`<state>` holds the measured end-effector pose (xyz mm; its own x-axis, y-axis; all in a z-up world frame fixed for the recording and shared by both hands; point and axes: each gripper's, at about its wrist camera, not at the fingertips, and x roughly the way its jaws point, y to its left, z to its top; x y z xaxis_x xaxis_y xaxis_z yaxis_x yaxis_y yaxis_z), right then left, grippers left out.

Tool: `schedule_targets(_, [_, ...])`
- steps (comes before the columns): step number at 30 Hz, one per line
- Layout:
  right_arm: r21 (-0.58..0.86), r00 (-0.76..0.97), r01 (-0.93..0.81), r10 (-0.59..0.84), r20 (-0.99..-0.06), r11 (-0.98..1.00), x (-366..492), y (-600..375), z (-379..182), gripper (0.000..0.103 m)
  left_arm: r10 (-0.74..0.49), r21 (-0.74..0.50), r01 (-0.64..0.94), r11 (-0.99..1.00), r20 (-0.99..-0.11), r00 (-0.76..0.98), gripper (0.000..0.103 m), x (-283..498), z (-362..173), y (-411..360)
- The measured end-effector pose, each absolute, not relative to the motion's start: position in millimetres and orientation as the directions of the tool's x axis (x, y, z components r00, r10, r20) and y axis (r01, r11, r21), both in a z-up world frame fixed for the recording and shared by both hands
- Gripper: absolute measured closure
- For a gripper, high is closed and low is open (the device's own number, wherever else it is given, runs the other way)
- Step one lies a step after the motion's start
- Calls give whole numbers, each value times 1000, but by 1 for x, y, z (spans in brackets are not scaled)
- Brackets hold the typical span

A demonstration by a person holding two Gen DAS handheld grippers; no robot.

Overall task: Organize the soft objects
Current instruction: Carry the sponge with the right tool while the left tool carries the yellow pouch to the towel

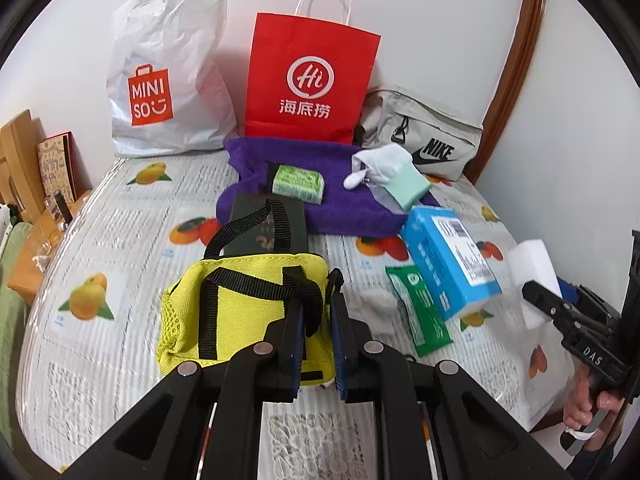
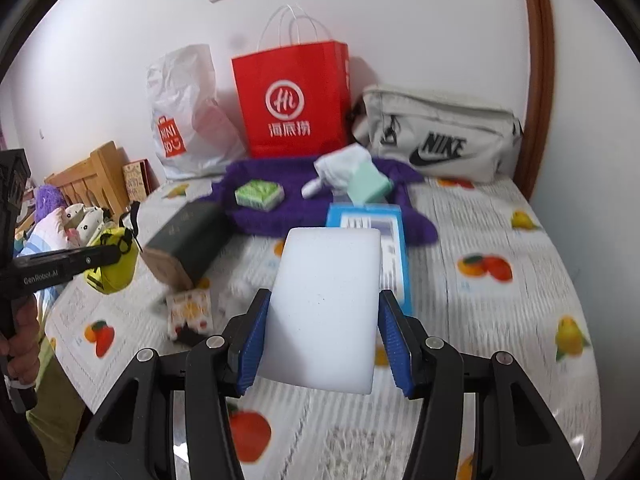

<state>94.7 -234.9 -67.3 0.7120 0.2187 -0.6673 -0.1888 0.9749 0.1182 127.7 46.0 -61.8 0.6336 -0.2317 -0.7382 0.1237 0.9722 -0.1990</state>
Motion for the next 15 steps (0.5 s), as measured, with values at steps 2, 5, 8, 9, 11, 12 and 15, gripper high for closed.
schedule_targets(2, [126,717,-202,234,-657,971,105,-233,-60,50,-233,-202,121,972,-737,635,90,135,-59,47])
schedule_targets(5, [144,716,-222,262,-647,964,123,-229,-52,50,-229,-200,119,973,-733,641,90,147,-53,48])
schedule_targets(8, [148,715,-237,275,-643,960,141,-225,-46,50,-227,-198,118,973,-729,645,90,160,-49,48])
schedule_targets(9, [149,715,-241,280,-641,959,146,-223,-44,50,-227,-199,118,973,-729,646,90,166,-48,48])
schedule_targets(11, [157,714,-250,291,-637,955,157,-221,-42,50,-226,-199,116,973,-728,647,90,174,-46,48])
schedule_targets(12, [162,711,-254,297,-637,954,163,-220,-41,50,-224,-197,114,974,-729,647,90,179,-46,48])
schedule_targets(15, [168,709,-254,302,-637,952,179,-219,-40,50,-220,-193,113,975,-730,647,90,194,-44,47])
